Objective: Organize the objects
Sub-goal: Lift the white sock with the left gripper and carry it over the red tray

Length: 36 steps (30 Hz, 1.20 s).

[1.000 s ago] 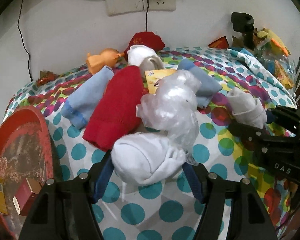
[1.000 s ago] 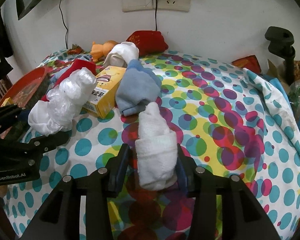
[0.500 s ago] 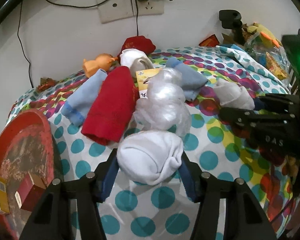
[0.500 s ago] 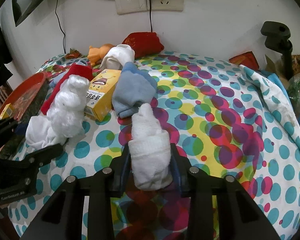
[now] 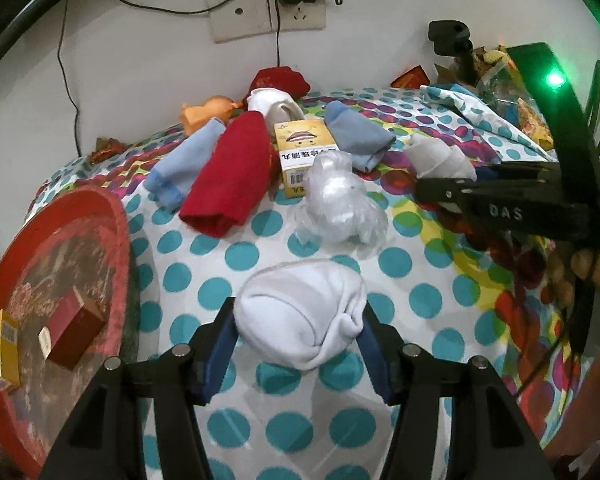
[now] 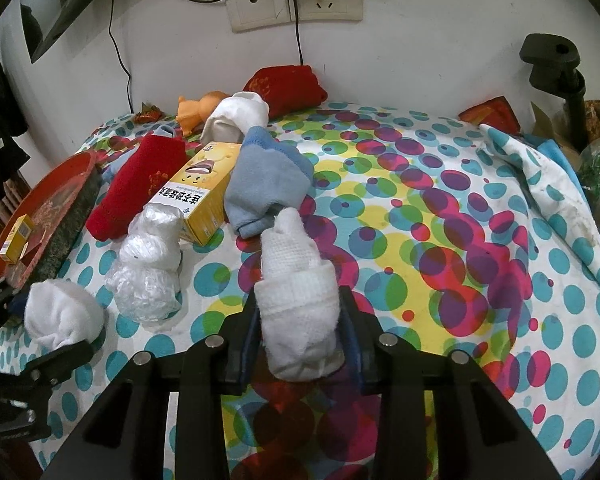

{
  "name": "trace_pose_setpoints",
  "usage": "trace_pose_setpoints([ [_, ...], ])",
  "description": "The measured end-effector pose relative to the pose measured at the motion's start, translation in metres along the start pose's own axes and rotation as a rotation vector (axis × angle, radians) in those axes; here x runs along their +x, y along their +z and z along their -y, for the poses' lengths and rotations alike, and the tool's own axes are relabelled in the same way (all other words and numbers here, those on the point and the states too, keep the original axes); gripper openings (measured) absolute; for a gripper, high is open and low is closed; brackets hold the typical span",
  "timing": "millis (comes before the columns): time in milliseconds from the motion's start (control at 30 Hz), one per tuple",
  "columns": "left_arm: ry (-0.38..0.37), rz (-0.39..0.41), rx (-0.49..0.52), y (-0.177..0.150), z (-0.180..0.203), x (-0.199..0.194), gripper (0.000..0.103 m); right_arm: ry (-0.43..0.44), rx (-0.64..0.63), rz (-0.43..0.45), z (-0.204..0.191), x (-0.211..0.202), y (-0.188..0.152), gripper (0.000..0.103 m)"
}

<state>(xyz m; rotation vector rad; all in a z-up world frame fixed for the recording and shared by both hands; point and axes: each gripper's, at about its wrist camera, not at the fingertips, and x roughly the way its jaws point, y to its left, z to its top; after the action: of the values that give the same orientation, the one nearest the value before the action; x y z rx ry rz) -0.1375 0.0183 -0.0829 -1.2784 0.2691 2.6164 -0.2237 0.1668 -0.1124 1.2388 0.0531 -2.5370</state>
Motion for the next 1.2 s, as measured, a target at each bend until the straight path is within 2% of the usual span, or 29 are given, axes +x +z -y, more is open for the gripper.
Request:
trace_pose_setpoints([
  [267,0.012,0.007,-0.034,-0.013,-0.001,-0.016,0.058,-0.037,-0.027,-0.005,-0.004,0.001,-0.001,0.035],
  [567,0.056,0.004,-0.099,-0.025,-0.011,-0.03,0.058,-0.047,-0.033,-0.006,-0.007,0.001,-0.001,0.035],
  [700,0.1,0.029,-0.106,-0.028,-0.014,-0.042,0.058,-0.045,-0.032,-0.006,-0.007,0.001,-0.001,0.035],
  [867,0.088,0.042,-0.129,-0.029,-0.017,-0.056,0.058,-0.054,-0.039,-0.008,-0.008,0.002,-0.001,0.035],
  [1033,0.075,0.056,-0.159,-0.028,-0.03,-0.072,0.058,-0.058,-0.04,-0.008,-0.009,0.003,-0.001,0.035],
  [1200,0.119,0.074,-0.2,-0.03,-0.057,-0.089,0.058,-0.058,-0.039,-0.008,-0.009,0.003,-0.001,0.035],
])
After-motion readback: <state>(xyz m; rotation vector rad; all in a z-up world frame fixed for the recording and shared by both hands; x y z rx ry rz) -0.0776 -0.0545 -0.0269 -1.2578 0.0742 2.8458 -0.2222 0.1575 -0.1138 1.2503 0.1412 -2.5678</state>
